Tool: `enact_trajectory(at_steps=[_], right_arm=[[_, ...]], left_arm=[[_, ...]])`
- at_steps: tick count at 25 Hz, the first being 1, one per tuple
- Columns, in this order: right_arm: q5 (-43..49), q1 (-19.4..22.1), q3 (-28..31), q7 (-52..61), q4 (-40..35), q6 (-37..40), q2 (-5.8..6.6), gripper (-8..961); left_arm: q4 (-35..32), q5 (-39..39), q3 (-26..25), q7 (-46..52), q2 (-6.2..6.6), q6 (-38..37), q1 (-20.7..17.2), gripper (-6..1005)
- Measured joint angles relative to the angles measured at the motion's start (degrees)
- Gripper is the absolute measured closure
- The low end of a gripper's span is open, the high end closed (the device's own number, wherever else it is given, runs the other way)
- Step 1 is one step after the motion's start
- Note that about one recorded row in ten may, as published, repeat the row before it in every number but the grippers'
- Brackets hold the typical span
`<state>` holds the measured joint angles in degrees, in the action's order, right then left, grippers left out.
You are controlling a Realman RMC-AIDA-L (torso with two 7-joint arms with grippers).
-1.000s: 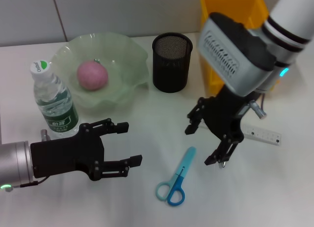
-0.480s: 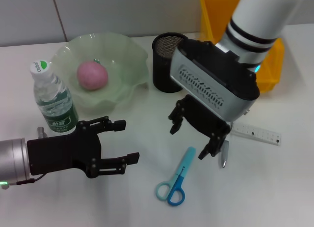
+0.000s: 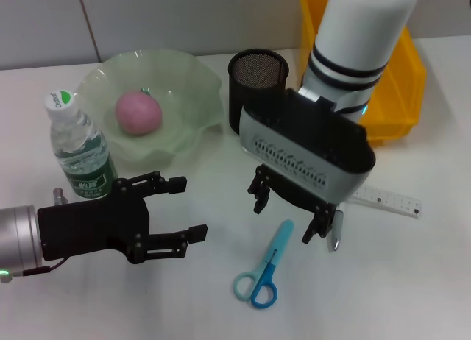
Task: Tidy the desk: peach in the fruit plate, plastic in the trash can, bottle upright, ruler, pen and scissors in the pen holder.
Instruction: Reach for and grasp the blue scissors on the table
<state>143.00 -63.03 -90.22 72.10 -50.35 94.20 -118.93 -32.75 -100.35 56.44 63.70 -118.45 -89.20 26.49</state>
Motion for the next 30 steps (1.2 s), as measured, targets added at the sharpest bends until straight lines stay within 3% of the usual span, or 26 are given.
enact_trajectory(at_steps=[14, 30], right_arm=[[-1.06, -0.66, -7.61, 0.17, 1.43, -4.18, -0.33, 161], [-1.25, 1.93, -13.18, 2.67, -1.15, -6.29, -0.50, 167]], left_arm=[[-0.58, 0.34, -0.21, 0.11, 0.01, -0.12, -0.03, 158], [-0.32, 0.33, 0.15, 0.10, -0.12, -0.17, -0.79, 158]])
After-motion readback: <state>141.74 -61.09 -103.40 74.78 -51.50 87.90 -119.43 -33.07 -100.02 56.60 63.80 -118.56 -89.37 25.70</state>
